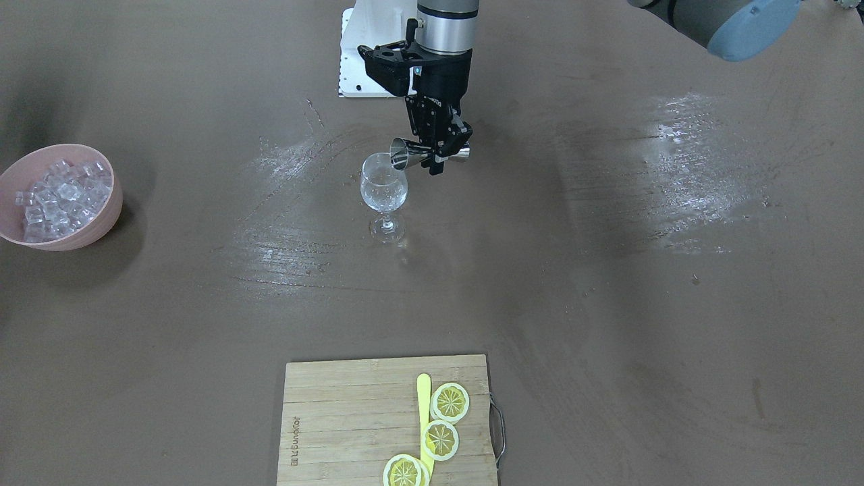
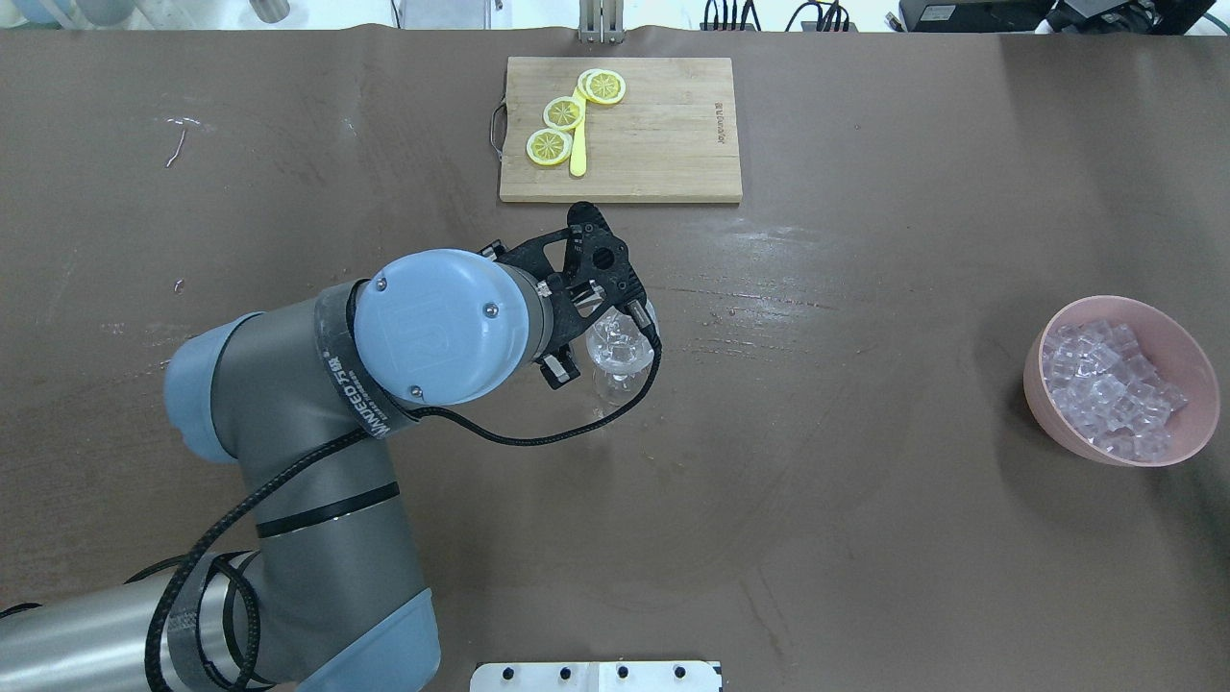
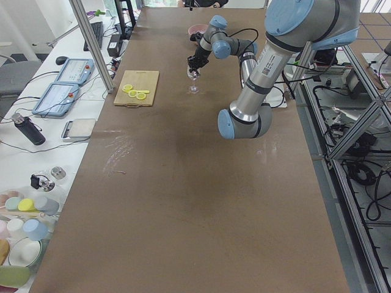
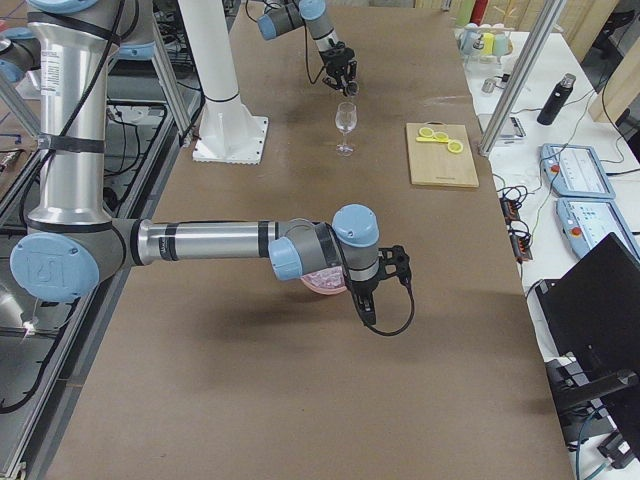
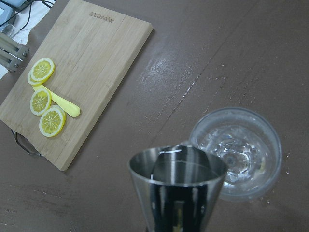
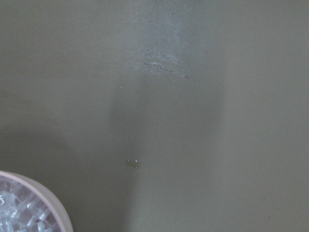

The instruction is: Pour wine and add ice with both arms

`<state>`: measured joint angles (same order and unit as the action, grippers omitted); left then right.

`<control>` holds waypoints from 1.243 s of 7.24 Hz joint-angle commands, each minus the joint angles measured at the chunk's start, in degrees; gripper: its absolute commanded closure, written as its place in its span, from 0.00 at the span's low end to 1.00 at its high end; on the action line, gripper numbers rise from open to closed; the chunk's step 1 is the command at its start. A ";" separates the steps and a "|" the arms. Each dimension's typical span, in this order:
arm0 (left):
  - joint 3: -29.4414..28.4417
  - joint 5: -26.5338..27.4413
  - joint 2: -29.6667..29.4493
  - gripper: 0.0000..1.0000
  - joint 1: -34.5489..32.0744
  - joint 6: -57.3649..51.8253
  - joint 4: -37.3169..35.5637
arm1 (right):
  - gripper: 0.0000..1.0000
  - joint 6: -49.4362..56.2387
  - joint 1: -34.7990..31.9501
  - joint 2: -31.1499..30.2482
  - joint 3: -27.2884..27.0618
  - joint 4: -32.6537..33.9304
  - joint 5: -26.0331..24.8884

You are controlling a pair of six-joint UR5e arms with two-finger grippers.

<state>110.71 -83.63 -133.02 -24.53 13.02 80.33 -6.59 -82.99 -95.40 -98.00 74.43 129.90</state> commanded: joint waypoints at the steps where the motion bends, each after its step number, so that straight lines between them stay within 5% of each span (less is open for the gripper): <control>1: 0.47 1.01 -2.93 1.00 0.27 -0.10 -5.86 | 0.00 0.00 0.03 0.30 0.44 -0.07 0.00; 9: -2.95 7.34 -11.03 1.00 2.64 -0.89 -20.72 | 0.00 0.00 0.03 0.74 1.32 0.02 0.09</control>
<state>108.77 -77.11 -142.81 -22.10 12.15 61.52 -6.59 -82.97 -94.85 -96.97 74.44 129.92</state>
